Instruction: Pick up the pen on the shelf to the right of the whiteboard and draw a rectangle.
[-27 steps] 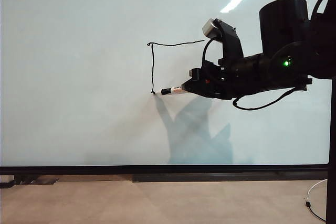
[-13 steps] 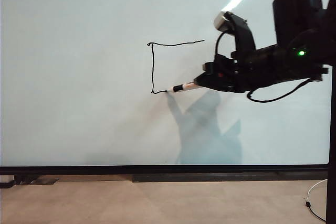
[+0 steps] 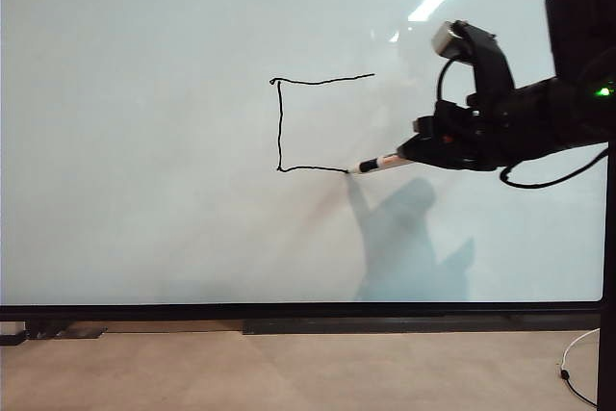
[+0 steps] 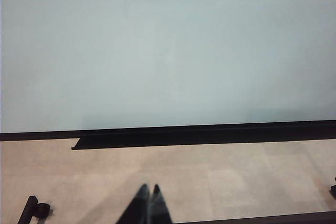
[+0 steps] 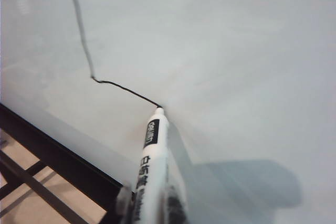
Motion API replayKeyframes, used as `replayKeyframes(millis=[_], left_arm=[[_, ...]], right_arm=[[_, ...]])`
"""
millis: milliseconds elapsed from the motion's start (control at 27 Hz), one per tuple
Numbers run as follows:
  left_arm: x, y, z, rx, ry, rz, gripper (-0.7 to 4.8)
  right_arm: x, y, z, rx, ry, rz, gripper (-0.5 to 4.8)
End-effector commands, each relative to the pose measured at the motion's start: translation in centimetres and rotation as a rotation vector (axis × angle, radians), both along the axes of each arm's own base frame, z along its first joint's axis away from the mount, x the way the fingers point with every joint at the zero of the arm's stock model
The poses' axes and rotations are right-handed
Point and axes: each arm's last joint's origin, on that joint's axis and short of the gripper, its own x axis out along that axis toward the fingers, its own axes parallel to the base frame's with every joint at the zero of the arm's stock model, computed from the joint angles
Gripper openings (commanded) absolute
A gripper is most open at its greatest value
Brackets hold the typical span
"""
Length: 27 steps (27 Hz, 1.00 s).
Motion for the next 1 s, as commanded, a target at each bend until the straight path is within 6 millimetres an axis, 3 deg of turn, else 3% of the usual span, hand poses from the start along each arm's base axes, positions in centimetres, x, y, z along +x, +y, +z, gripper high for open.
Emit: replayKeyframes(millis=[37,445,593,667,741,1001], left_arm=[[0.0,0.0,0.2,0.001,-0.015,-0.001,-0.05],[0.0,0.0,0.2,0.001,-0.016,0.000,-0.05],[0.0,0.0,0.2,0.001,-0.016,0.000,-0.05],[0.0,0.0,0.2,0.001,-0.015,0.000,-0.05],[0.0,0.0,0.2,0.001,-0.016,0.000,-0.05],[0.0,0.0,0.3,0.001,-0.016,0.000,-0.05]], right_arm=[[-0.2,-1.3,0.7,-0.001,-0.043,-0.069,-0.06],[-0.9,-2.4,0.4,-0.011,-0.040,-0.086,-0.06],[-2.6,-2.2,1.0,-0.002,-0.056,-0.047,-0.06],[-5.4,-2.2,2.7,-0.080,-0.123,-0.069,-0.06],[-6.5,-2.2,4.0,-0.175,-0.129,-0.086,-0.06],[-8.2,-1.9,9.4,-0.582,-0.058,-0.135,-0.05]])
